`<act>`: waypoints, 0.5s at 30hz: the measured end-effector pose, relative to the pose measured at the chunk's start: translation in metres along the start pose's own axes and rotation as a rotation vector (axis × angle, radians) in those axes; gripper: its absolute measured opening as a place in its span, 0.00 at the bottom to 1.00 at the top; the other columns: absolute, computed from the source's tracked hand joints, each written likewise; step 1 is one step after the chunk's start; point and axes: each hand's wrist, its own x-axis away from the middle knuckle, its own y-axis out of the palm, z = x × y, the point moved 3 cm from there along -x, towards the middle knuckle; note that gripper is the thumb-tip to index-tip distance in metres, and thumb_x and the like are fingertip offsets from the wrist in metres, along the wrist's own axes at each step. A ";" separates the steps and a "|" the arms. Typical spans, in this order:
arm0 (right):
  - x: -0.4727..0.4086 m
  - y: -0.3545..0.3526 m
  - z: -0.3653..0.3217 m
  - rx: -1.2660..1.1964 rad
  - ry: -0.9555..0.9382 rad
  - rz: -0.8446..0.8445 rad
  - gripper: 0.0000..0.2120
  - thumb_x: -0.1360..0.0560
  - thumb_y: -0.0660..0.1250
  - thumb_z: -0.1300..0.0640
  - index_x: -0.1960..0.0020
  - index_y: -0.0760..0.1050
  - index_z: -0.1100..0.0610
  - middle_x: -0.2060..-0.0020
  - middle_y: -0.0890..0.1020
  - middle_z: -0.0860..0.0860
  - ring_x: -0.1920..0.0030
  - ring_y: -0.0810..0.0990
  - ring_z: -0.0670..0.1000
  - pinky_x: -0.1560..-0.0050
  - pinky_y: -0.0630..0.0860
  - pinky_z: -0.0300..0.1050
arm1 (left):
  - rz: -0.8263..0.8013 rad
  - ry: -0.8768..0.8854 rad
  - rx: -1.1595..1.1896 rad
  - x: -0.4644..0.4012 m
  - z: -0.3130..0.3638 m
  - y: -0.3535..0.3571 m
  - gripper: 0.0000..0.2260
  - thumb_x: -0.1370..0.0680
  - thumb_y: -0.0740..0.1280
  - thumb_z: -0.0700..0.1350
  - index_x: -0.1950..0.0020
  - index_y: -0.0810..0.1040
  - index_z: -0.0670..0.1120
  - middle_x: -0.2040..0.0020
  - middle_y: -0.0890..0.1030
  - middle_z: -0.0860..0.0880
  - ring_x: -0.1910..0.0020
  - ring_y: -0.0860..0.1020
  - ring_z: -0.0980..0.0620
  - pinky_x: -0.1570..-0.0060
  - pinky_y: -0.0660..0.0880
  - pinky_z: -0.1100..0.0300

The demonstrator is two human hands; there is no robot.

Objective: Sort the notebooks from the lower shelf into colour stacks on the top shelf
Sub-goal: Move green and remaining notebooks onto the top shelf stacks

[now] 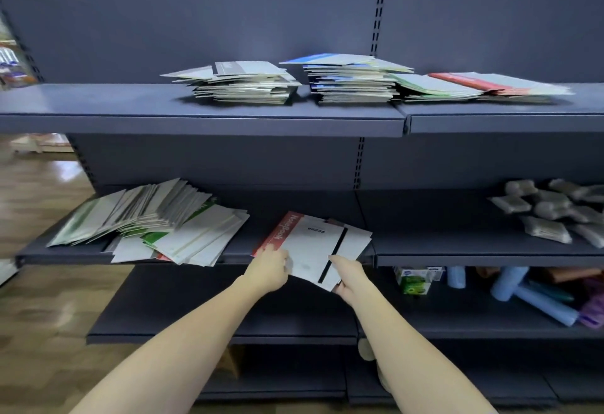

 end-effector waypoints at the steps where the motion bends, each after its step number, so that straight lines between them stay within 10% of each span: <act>1: 0.000 0.003 0.001 0.001 0.001 0.016 0.12 0.21 0.65 0.64 0.38 0.74 0.61 0.48 0.83 0.58 0.49 0.84 0.60 0.53 0.83 0.58 | -0.031 0.044 -0.024 0.001 0.003 0.000 0.15 0.19 0.57 0.42 0.35 0.75 0.50 0.37 0.71 0.43 0.39 0.70 0.41 0.41 0.73 0.48; 15: 0.027 0.019 -0.008 0.170 -0.125 0.078 0.20 0.19 0.59 0.69 0.29 0.67 0.59 0.54 0.79 0.49 0.56 0.79 0.52 0.68 0.76 0.43 | 0.077 0.049 -0.249 -0.007 -0.033 -0.022 0.17 0.18 0.57 0.47 0.30 0.69 0.47 0.32 0.71 0.43 0.35 0.69 0.41 0.37 0.68 0.46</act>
